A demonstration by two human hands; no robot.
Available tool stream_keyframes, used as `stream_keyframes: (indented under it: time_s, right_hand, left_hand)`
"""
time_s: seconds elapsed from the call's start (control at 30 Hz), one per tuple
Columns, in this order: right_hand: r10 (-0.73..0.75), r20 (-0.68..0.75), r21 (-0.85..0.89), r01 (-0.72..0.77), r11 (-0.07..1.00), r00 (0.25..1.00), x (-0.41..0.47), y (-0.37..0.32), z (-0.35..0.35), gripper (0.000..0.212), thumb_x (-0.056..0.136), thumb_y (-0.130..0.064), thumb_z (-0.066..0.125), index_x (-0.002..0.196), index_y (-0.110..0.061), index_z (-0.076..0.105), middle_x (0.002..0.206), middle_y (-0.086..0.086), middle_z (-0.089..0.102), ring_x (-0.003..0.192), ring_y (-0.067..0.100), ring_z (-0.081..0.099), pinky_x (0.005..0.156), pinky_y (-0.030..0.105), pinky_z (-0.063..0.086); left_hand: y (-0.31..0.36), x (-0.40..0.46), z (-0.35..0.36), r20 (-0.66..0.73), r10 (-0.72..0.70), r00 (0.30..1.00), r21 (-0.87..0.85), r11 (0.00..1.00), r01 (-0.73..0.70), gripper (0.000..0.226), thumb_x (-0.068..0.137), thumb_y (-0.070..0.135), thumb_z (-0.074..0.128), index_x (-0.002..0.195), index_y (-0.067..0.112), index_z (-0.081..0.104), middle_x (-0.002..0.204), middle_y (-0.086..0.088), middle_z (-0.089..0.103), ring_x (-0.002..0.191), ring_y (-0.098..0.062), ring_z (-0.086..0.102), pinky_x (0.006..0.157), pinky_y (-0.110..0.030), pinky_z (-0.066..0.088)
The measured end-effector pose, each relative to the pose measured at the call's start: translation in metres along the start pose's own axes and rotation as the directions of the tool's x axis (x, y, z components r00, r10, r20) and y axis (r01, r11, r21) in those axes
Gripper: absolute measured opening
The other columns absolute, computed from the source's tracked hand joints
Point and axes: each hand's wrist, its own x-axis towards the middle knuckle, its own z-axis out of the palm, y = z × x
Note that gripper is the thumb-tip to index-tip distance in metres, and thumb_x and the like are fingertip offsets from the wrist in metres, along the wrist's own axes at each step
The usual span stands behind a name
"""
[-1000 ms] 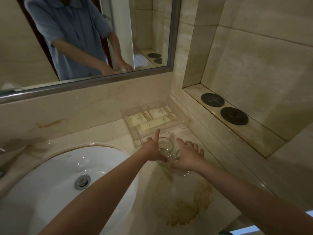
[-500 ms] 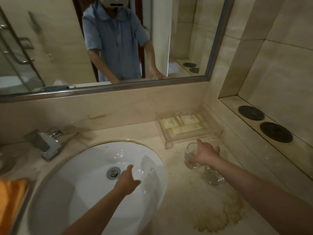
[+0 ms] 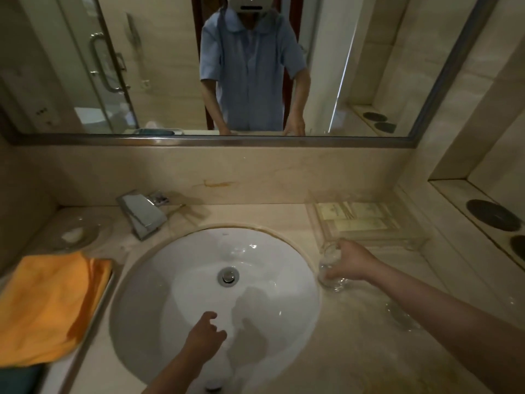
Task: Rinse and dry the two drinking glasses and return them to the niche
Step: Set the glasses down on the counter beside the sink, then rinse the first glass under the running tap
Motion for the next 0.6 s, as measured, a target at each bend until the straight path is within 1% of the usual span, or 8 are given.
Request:
stream_keyframes:
  time_s: [0.07,0.17,0.27,0.37,0.43,0.5,0.57,0.6]
  right_hand:
    - [-0.045,0.031,-0.01,0.045,0.999,0.999,-0.002,-0.02,0.008,0.07,0.059,-0.03,0.084,0.117,-0.008,0.051,0.115,0.009,0.06,0.101,0.024,0.058,0.081,0.031,0.048]
    - [-0.118,0.085,-0.068,0.124,0.99,0.989,-0.006,-0.053,0.022,0.078,0.062,-0.033,0.083,0.125,-0.01,0.045,0.122,0.009,0.053,0.107,0.024,0.055,0.08,0.029,0.045]
    - [-0.191,0.135,-0.093,0.204,0.974,0.972,-0.009,-0.084,0.037,0.088,0.061,-0.036,0.083,0.134,-0.012,0.039,0.129,0.007,0.048,0.112,0.022,0.052,0.08,0.026,0.043]
    - [-0.24,0.193,-0.108,0.264,0.959,0.951,-0.014,-0.113,0.051,0.089,0.064,-0.034,0.082,0.136,-0.012,0.036,0.13,0.006,0.046,0.11,0.021,0.052,0.075,0.025,0.043]
    - [-0.268,0.235,-0.11,0.299,0.948,0.935,-0.017,-0.132,0.061,0.088,0.065,-0.033,0.082,0.136,-0.01,0.036,0.129,0.007,0.048,0.109,0.022,0.054,0.071,0.025,0.041]
    - [-0.289,0.272,-0.093,0.324,0.941,0.918,-0.019,-0.151,0.07,0.088,0.066,-0.032,0.081,0.137,-0.01,0.034,0.129,0.009,0.049,0.11,0.024,0.054,0.07,0.025,0.039]
    - [-0.311,0.299,-0.078,0.347,0.935,0.902,-0.022,-0.17,0.078,0.088,0.067,-0.032,0.081,0.138,-0.01,0.034,0.13,0.009,0.048,0.113,0.024,0.053,0.073,0.025,0.039]
    - [-0.319,0.312,-0.064,0.355,0.933,0.895,-0.023,-0.179,0.082,0.086,0.068,-0.031,0.081,0.137,-0.011,0.034,0.131,0.009,0.048,0.112,0.024,0.053,0.073,0.025,0.039]
  left_hand:
    - [0.007,0.0,-0.007,0.008,0.045,0.999,-0.051,0.998,-0.045,0.049,0.083,0.01,0.061,0.129,0.008,0.044,0.12,-0.017,0.055,0.096,-0.026,0.055,0.081,-0.027,0.042]
    - [0.019,-0.002,-0.015,0.029,0.12,0.992,-0.127,0.985,-0.115,0.049,0.083,0.012,0.064,0.128,0.01,0.044,0.118,-0.01,0.052,0.096,-0.021,0.051,0.077,-0.023,0.039]
    - [0.03,-0.006,-0.023,0.048,0.209,0.977,-0.176,0.964,-0.198,0.055,0.081,0.015,0.068,0.13,0.013,0.042,0.122,-0.007,0.049,0.102,-0.017,0.047,0.082,-0.023,0.038]
    - [0.035,-0.011,-0.032,0.089,0.286,0.954,-0.182,0.946,-0.267,0.071,0.078,0.022,0.072,0.138,0.02,0.034,0.13,0.0,0.043,0.112,-0.013,0.043,0.089,-0.022,0.037]
    - [0.035,-0.013,-0.039,0.096,0.334,0.938,-0.198,0.93,-0.31,0.081,0.074,0.021,0.076,0.141,0.021,0.03,0.136,0.0,0.039,0.12,-0.014,0.04,0.097,-0.024,0.037]
    - [0.034,-0.015,-0.048,0.08,0.387,0.919,-0.223,0.905,-0.362,0.079,0.071,0.014,0.079,0.136,0.019,0.033,0.128,0.003,0.043,0.114,-0.01,0.043,0.095,-0.019,0.039]
    - [0.029,-0.013,-0.057,0.063,0.437,0.897,-0.274,0.872,-0.406,0.07,0.068,0.004,0.079,0.121,0.023,0.037,0.109,0.011,0.05,0.1,-0.005,0.049,0.081,-0.006,0.041]
    - [0.025,-0.01,-0.061,0.059,0.448,0.892,-0.292,0.862,-0.414,0.07,0.066,0.004,0.08,0.115,0.028,0.038,0.106,0.012,0.052,0.099,-0.006,0.052,0.08,-0.006,0.044]
